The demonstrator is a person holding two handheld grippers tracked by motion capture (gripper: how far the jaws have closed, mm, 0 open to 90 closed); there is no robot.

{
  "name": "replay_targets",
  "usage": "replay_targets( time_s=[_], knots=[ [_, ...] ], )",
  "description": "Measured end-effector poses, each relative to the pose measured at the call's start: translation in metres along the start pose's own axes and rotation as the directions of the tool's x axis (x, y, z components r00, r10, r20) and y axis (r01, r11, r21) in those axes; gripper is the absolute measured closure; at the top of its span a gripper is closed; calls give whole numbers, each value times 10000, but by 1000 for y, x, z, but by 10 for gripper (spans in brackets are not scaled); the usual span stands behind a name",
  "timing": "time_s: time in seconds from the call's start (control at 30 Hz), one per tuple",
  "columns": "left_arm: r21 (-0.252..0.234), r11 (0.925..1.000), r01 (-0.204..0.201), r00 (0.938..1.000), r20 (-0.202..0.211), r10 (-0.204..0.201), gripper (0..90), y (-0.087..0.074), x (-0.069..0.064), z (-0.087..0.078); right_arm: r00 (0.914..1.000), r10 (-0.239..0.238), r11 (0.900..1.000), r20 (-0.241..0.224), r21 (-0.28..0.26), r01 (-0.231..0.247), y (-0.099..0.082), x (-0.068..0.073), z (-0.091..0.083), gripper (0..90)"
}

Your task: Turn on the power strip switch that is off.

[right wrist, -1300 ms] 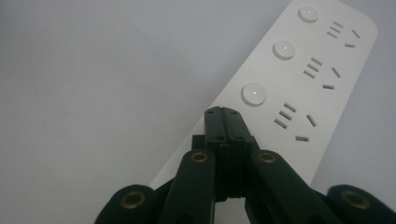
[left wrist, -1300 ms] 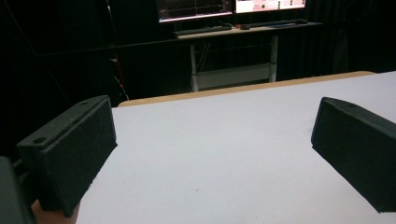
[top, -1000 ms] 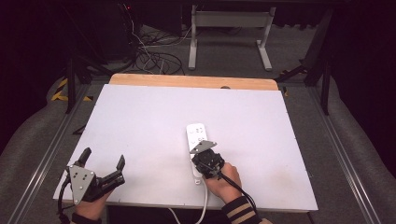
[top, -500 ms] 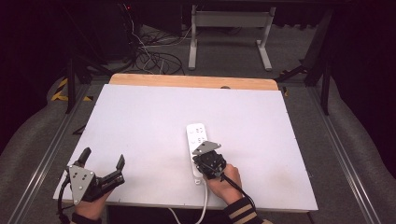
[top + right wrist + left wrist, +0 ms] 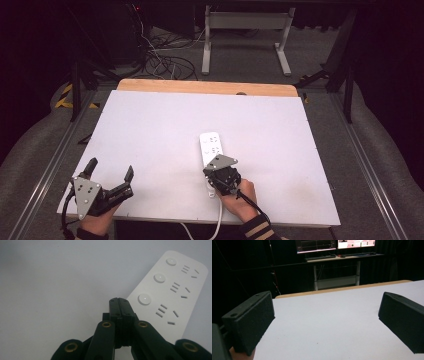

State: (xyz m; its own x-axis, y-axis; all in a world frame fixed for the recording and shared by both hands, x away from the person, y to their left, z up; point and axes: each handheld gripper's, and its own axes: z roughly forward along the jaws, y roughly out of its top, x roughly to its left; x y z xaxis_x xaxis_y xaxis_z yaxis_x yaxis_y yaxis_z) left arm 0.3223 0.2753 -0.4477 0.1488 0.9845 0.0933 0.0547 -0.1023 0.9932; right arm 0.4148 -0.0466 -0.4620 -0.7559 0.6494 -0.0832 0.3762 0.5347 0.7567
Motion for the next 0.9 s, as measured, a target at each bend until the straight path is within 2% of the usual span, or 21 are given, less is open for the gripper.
replay_targets(
  time_s=[0.07,0.1,0.17,0.23,0.33,0.43,0.47,0.5,0.57,0.6,0.63,0.67,0.7,0.73,0.77,0.8,0.83,0.9],
  knots=[
    [12,10000,14,10000,8,-14,9,0,0,0,10000,-15,9999,29,-107,15,0,0,-1,900],
    [12,10000,12,10000,0,-12,9,0,0,0,10000,50,9979,58,-642,-46,1,-1,-7,900],
    [-13,10000,43,10000,-16,-43,9,0,0,0,9998,187,9937,104,-1107,-174,2,-4,-14,900],
    [27,10000,12,10000,-23,-12,9,0,0,0,9992,375,9846,110,-1713,-351,2,-8,-22,900],
    [21,10000,1,10000,-24,-1,9,0,0,0,9983,565,9652,136,-2564,-511,2,-15,-35,900],
    [-8,10000,10,10000,-47,-10,9,0,0,0,9966,802,9345,194,-3494,-684,2,-23,-50,900],
    [-13,10000,10,10000,-66,-10,9,0,0,0,9963,834,9209,215,-3837,-688,2,-25,-55,900],
    [9,10000,21,10000,-64,-21,9,0,0,0,9963,834,9209,215,-3837,-688,2,-25,-55,900],
    [15,10000,48,10000,-56,-48,9,-1,0,0,9952,914,8906,356,-4499,-657,0,-29,-69,900],
    [18,10000,41,10000,-61,-41,9,-1,1,0,9929,1065,8584,533,-5088,-648,-2,-34,-84,900],
    [9,10000,50,10000,-72,-50,9,-1,0,0,9929,1065,8584,533,-5088,-648,-2,-34,-84,900],
    [35,10000,0,10000,-99,0,9,-1,0,0,9898,1208,8228,750,-5654,-576,-6,-38,-99,900],
    [18,10000,-10,9999,-118,10,9,-1,0,0,9898,1208,8228,750,-5654,-576,-6,-38,-99,900],
    [8,10000,-4,9999,-124,4,9,-1,0,0,9873,1306,7930,903,-6072,-494,-14,-43,-114,900],
    [-20,10000,-6,9999,-142,6,9,-1,0,0,9873,1306,7930,903,-6072,-494,-14,-43,-114,900],
    [-19,10000,-11,9999,-167,10,9,-1,0,0,9873,1302,7810,907,-6228,-458,-19,-45,-121,900],
    [-37,10000,10,9998,-182,-11,9,-1,-1,0,9864,1299,7735,1002,-6327,-376,-26,-48,-128,900],
    [2,10000,-4,9998,-190,4,9,-1,-1,1,9832,1374,7633,1203,-6454,-276,-37,-53,-137,900]
  ],
)
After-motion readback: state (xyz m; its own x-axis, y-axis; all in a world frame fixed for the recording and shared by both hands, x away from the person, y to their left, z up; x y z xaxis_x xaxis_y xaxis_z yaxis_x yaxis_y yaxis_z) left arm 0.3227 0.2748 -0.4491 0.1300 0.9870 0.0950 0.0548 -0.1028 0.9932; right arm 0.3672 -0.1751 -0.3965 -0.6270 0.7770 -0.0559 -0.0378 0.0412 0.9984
